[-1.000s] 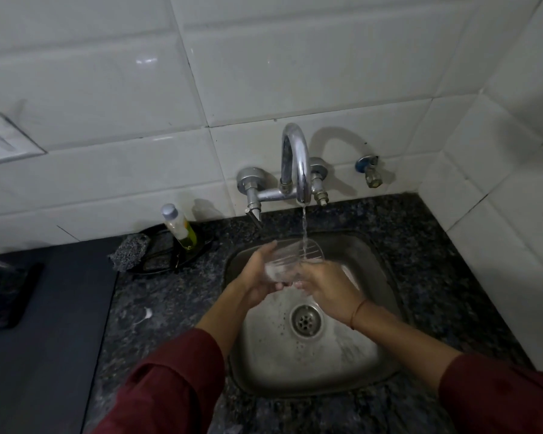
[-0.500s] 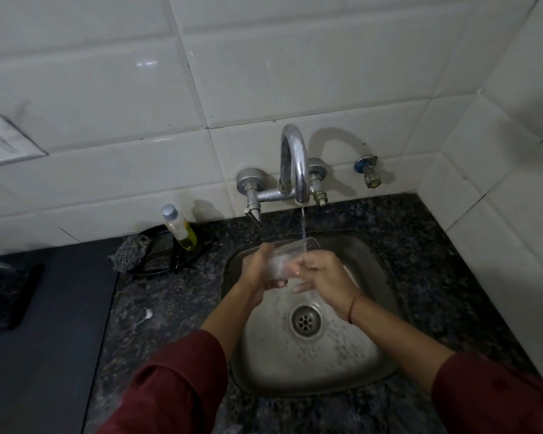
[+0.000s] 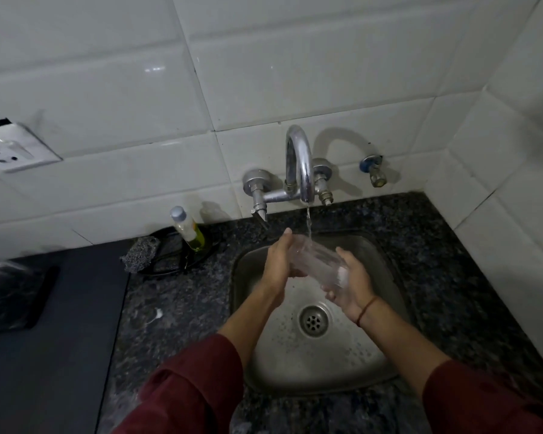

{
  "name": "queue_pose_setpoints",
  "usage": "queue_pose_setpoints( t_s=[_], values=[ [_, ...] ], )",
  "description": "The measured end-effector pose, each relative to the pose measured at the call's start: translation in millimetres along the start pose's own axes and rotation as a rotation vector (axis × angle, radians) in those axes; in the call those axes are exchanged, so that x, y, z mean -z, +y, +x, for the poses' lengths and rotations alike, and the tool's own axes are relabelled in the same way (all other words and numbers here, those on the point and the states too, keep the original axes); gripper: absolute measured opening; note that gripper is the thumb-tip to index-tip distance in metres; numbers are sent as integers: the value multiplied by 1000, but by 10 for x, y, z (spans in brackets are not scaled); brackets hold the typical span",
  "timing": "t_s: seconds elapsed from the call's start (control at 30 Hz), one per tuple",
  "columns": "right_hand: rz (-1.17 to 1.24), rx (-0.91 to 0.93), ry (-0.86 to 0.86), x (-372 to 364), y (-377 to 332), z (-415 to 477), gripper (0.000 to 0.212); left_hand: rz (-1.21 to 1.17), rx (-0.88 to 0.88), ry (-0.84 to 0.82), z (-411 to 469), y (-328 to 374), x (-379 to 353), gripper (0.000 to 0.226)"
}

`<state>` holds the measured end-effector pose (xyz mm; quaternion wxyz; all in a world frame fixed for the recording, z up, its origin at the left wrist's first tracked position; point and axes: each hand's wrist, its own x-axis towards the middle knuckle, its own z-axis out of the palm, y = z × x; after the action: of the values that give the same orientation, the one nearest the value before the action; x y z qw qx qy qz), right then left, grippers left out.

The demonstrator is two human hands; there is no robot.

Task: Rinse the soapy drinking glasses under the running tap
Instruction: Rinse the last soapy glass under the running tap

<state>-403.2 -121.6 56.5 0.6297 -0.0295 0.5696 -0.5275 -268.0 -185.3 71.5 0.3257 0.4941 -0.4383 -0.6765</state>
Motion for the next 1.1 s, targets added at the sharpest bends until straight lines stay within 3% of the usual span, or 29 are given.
queue_pose_setpoints(
  t_s=[0.1, 0.2, 0.53, 0.6, 0.73, 0.8, 0.9, 1.03, 1.1],
  values=[
    [45, -111, -163, 73, 28, 20, 50, -109, -29, -133, -17, 35, -86, 55],
    [115, -145, -217, 9, 59, -29, 45, -210, -1, -181, -30, 122, -203, 50],
    [158, -130, -233, -103, 4, -8, 37, -162, -101, -114, -4, 242, -278, 36],
    [108, -92, -150, -73, 20, 82, 44, -5, -229, -60, -19, 238, -249, 35],
    [-39, -7, 96, -114, 33, 138, 44, 633, -533, 82, -31, 77, -101, 26],
    [-156, 68, 233, -205, 24, 98, 38, 735, -490, 143, -27, -13, -34, 26],
    [-345, 185, 350, -329, 6, 34, 38, 548, -338, 251, 43, -53, 49, 28],
    [-735, 508, 390, -420, -3, -140, 45, 257, -62, 340, 117, 18, 80, 33],
    [-818, 742, 315, -442, 0, -262, 43, 66, 83, 304, 155, 12, 136, 30]
  ],
)
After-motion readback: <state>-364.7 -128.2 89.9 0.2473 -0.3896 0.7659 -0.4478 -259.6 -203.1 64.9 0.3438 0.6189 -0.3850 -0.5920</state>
